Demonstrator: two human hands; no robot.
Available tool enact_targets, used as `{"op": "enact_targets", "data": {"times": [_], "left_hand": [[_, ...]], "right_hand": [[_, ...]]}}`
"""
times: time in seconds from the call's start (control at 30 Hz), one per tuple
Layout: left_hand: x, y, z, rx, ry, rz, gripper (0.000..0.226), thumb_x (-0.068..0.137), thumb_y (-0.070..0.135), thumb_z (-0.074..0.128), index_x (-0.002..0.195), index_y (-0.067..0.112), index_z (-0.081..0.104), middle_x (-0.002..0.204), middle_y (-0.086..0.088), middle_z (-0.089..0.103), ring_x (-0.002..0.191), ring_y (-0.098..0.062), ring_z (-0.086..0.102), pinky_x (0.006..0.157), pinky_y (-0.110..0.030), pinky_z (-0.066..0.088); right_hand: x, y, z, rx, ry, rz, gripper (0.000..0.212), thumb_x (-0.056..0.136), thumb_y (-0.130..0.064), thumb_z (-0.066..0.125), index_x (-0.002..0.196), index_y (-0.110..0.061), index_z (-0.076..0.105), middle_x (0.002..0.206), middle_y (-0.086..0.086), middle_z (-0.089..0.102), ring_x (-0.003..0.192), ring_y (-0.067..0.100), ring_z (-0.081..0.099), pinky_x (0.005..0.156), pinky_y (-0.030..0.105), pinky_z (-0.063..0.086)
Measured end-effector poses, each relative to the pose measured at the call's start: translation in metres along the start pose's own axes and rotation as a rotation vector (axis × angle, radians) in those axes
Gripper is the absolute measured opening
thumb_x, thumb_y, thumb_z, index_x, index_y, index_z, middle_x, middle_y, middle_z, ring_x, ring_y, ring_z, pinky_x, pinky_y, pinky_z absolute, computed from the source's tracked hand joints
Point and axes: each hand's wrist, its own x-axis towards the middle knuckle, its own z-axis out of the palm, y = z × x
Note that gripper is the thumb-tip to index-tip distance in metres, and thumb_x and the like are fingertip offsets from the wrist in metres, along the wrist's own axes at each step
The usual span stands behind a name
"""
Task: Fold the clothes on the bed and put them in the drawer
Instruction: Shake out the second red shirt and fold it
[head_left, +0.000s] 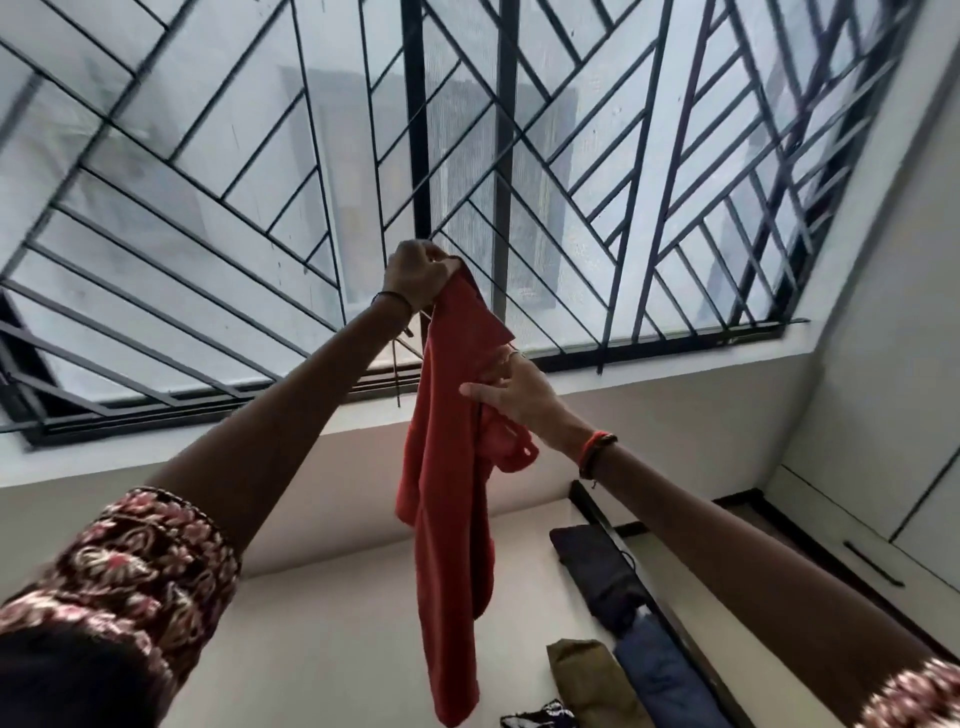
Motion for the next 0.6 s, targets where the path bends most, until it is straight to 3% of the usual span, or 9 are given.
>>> {"op": "enact_targets", "data": {"times": [0.07, 0.13, 0.27, 0.33, 0.47, 0.53, 0.6], "left_hand": [[0.007, 0.011, -0.006, 0.025, -0.006, 0.041, 0.016, 0.082, 0.020, 0.067, 0.090, 0.006, 0.069, 0.095, -0.018, 0.070, 0.090, -0.030, 0.067, 0.081, -0.042, 0.056], [0.013, 0.020, -0.014, 0.041, -0.009, 0.081, 0.018, 0.082, 0.020, 0.068, 0.092, 0.005, 0.069, 0.096, -0.020, 0.069, 0.086, -0.028, 0.065, 0.081, -0.035, 0.054], [0.017, 0.031, -0.022, 0.072, -0.043, 0.170, 0.019, 0.083, 0.020, 0.069, 0.094, 0.005, 0.070, 0.098, -0.017, 0.069, 0.085, -0.025, 0.063, 0.079, -0.034, 0.051], [0.017, 0.038, -0.025, 0.097, -0.066, 0.214, 0.017, 0.083, 0.021, 0.070, 0.093, 0.007, 0.071, 0.093, -0.012, 0.069, 0.082, -0.018, 0.060, 0.076, -0.030, 0.050], [0.020, 0.041, -0.029, 0.153, -0.083, 0.250, 0.016, 0.083, 0.019, 0.069, 0.094, 0.007, 0.071, 0.091, -0.008, 0.067, 0.081, -0.014, 0.058, 0.070, -0.023, 0.043], [0.022, 0.041, -0.034, 0.164, -0.066, 0.246, 0.017, 0.084, 0.017, 0.068, 0.095, 0.005, 0.071, 0.093, -0.011, 0.068, 0.080, -0.018, 0.059, 0.068, -0.022, 0.042], [0.025, 0.038, -0.039, 0.149, -0.050, 0.233, 0.017, 0.084, 0.014, 0.066, 0.095, 0.002, 0.071, 0.098, -0.017, 0.069, 0.081, -0.019, 0.059, 0.068, -0.026, 0.044]], "right_hand": [[0.004, -0.004, -0.005, 0.036, 0.134, -0.011, 0.048, 0.073, -0.029, 0.080, 0.110, -0.019, 0.051, 0.095, -0.002, 0.061, 0.091, 0.017, 0.063, 0.088, 0.037, 0.053], [0.008, -0.011, -0.015, 0.124, 0.202, -0.051, 0.054, 0.071, -0.028, 0.083, 0.110, -0.020, 0.047, 0.101, 0.004, 0.056, 0.091, 0.021, 0.060, 0.083, 0.039, 0.054], [0.017, -0.028, -0.030, 0.315, 0.011, -0.107, 0.053, 0.076, -0.012, 0.078, 0.119, -0.016, 0.047, 0.103, 0.008, 0.059, 0.089, 0.022, 0.062, 0.079, 0.038, 0.053], [0.021, -0.038, -0.031, 0.341, -0.031, -0.138, 0.044, 0.078, -0.007, 0.075, 0.114, -0.011, 0.051, 0.099, 0.010, 0.062, 0.084, 0.020, 0.062, 0.077, 0.035, 0.052], [0.030, -0.046, -0.042, 0.268, -0.148, -0.156, 0.016, 0.083, -0.005, 0.070, 0.094, -0.009, 0.058, 0.082, -0.001, 0.064, 0.072, 0.009, 0.061, 0.066, 0.020, 0.051], [0.029, -0.044, -0.046, 0.217, -0.328, -0.088, 0.011, 0.086, -0.007, 0.067, 0.095, -0.010, 0.061, 0.084, -0.002, 0.066, 0.077, 0.010, 0.063, 0.067, 0.021, 0.053], [0.028, -0.039, -0.046, 0.128, -0.382, -0.048, 0.005, 0.087, -0.012, 0.066, 0.091, -0.015, 0.063, 0.087, -0.002, 0.064, 0.083, 0.013, 0.059, 0.075, 0.026, 0.050]]}}
